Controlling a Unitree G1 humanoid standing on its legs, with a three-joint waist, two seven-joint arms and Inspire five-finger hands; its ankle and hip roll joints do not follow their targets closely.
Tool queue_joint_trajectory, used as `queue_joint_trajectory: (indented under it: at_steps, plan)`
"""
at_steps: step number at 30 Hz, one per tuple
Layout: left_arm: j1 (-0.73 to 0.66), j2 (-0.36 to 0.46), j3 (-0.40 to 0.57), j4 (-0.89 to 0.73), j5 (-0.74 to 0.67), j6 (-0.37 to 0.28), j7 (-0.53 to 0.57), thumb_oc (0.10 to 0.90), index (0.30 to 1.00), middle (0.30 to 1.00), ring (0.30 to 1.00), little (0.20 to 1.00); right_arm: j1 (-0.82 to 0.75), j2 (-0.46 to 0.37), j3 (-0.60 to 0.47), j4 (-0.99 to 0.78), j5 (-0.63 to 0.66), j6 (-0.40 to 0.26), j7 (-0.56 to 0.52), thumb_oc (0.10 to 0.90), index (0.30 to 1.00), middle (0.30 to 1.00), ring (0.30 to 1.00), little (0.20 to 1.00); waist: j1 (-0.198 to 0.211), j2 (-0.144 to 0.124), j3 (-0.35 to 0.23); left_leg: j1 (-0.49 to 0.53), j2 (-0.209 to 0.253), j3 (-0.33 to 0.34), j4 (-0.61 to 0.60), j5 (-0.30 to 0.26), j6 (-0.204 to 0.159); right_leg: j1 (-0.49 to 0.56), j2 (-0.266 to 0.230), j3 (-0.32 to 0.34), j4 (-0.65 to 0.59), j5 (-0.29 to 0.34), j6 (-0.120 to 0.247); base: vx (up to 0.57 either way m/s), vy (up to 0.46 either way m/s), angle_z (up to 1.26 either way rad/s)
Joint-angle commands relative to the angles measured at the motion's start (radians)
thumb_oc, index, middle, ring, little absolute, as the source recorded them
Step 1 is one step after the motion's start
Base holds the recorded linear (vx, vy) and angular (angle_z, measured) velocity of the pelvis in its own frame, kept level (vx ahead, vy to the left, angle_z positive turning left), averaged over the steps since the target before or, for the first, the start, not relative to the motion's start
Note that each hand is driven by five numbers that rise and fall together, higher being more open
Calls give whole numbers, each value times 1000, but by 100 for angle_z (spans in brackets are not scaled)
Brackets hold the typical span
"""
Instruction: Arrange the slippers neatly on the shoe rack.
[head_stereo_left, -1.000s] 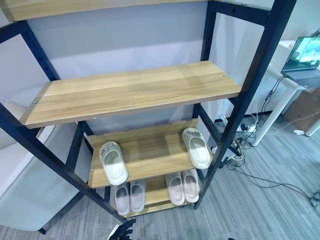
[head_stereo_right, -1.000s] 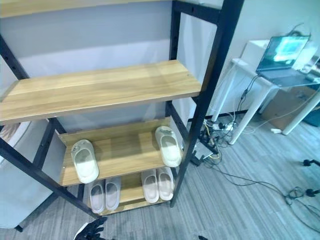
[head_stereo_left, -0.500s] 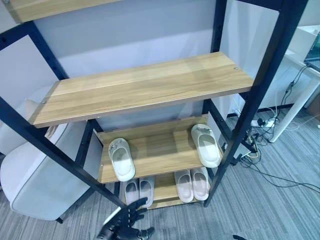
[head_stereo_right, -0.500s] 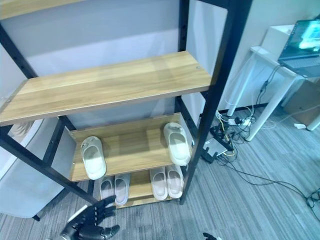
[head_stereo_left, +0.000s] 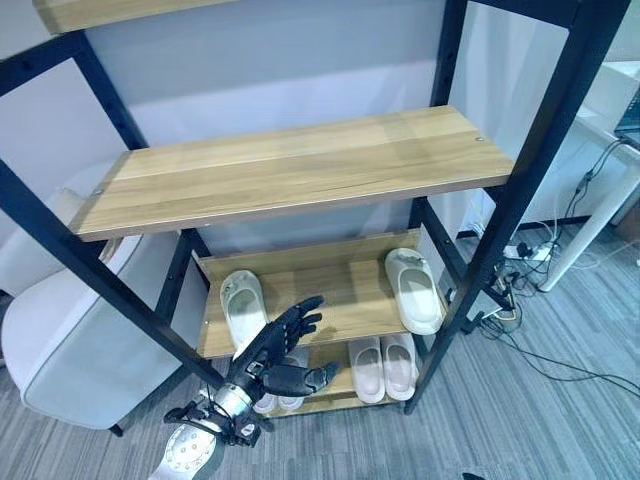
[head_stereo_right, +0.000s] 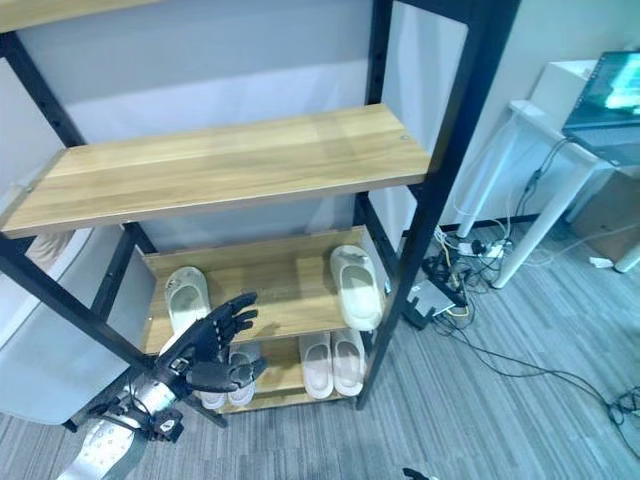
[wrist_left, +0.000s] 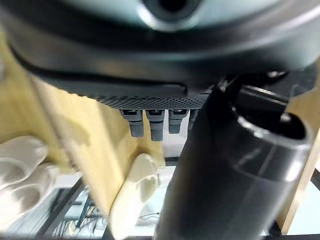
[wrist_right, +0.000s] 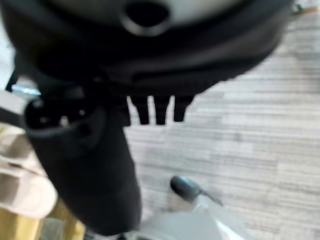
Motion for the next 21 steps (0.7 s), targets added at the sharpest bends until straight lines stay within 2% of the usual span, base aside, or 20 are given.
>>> queue_joint_trajectory:
  at_steps: [1,2,3,9,21]
  plan:
    - [-126,-3,35,-73,142,-171,101,800,900,900,900,900,6,29,28,-6,12,-26,-15,800,900,900,900,900,-26,-46,-15,-29,-37,10,3,-48,2,15,8,60,13,-89,33,41,-23,-10]
    - [-150,-11,33,-52,180,-175,136,800,900,900,900,900,10,31,25,-6,16,-27,-18,800,900,900,900,900,-30,-46,-16,-27,-36,13,3,-50,2,14,8,63,13,-89,34,47,-25,-14]
    - [-207,-16,31,-6,283,-182,205,800,900,900,900,900,20,33,19,-6,29,-28,-21,800,900,900,900,900,-41,-46,-17,-25,-35,21,3,-54,2,12,8,69,13,-88,36,30,-14,-12]
    - [-345,-40,27,154,454,-155,347,800,900,900,900,900,34,37,11,1,47,-30,-31,800,900,900,900,900,-68,-43,-27,-24,-36,43,3,-61,2,0,5,89,13,-79,45,31,-6,-15]
    - [-462,-14,115,301,586,-104,497,800,900,900,900,900,58,36,5,-9,60,-36,-31,800,900,900,900,900,-89,-37,-38,-75,-33,71,3,-59,1,-69,8,126,13,-59,56,5,2,-13]
